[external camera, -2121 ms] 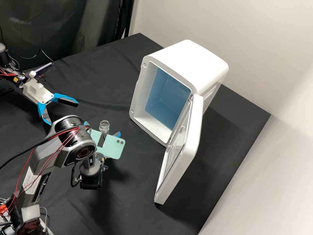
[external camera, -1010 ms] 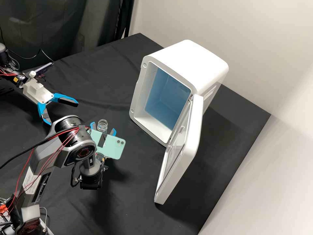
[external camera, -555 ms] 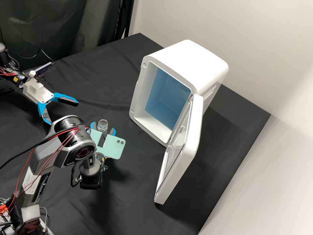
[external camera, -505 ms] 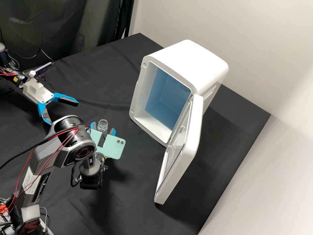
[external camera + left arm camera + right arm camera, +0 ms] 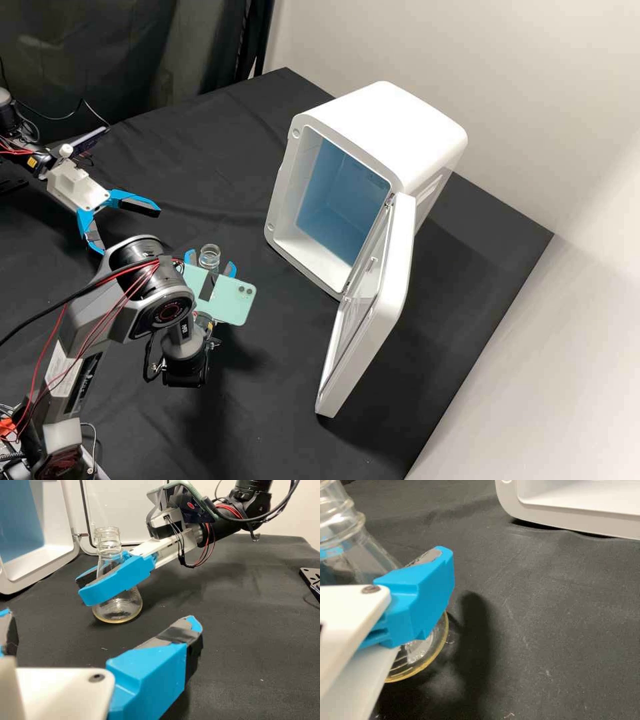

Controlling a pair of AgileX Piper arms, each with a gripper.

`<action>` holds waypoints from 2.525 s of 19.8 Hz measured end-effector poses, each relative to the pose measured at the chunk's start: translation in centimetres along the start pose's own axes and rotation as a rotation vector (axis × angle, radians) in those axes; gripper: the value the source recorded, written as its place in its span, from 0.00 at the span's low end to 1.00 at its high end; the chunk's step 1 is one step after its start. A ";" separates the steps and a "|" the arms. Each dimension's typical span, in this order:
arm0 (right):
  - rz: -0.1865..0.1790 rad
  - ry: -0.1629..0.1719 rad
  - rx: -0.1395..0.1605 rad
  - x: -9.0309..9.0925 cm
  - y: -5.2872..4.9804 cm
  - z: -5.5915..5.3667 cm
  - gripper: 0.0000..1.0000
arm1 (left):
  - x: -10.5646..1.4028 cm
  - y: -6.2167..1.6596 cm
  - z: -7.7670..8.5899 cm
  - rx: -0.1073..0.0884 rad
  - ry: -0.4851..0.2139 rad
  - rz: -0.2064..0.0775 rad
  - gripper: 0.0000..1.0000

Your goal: Place the flask in the incubator

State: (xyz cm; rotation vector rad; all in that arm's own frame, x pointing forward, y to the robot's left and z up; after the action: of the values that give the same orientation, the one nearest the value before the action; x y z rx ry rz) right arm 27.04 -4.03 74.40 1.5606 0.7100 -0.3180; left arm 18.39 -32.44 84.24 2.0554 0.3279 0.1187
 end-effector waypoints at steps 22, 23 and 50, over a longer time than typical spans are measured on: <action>0.268 -0.099 -0.047 -7.7 3.4 -2.7 0.00 | -0.1 -0.18 -1.4 -0.025 0.056 -0.004 1.00; 0.283 -0.102 -0.044 -8.0 3.6 -2.8 0.00 | -0.1 -0.18 -1.4 -0.025 0.056 -0.004 1.00; 0.394 -0.143 0.011 -10.2 5.0 -2.7 0.00 | 0.0 -0.21 -1.2 -0.023 0.047 -0.006 1.00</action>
State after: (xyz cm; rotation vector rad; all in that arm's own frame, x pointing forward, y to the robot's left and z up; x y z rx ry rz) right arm 21.68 -3.84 84.74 1.6301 0.2799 -0.1370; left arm 18.10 -31.32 84.64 2.0310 0.3603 0.1659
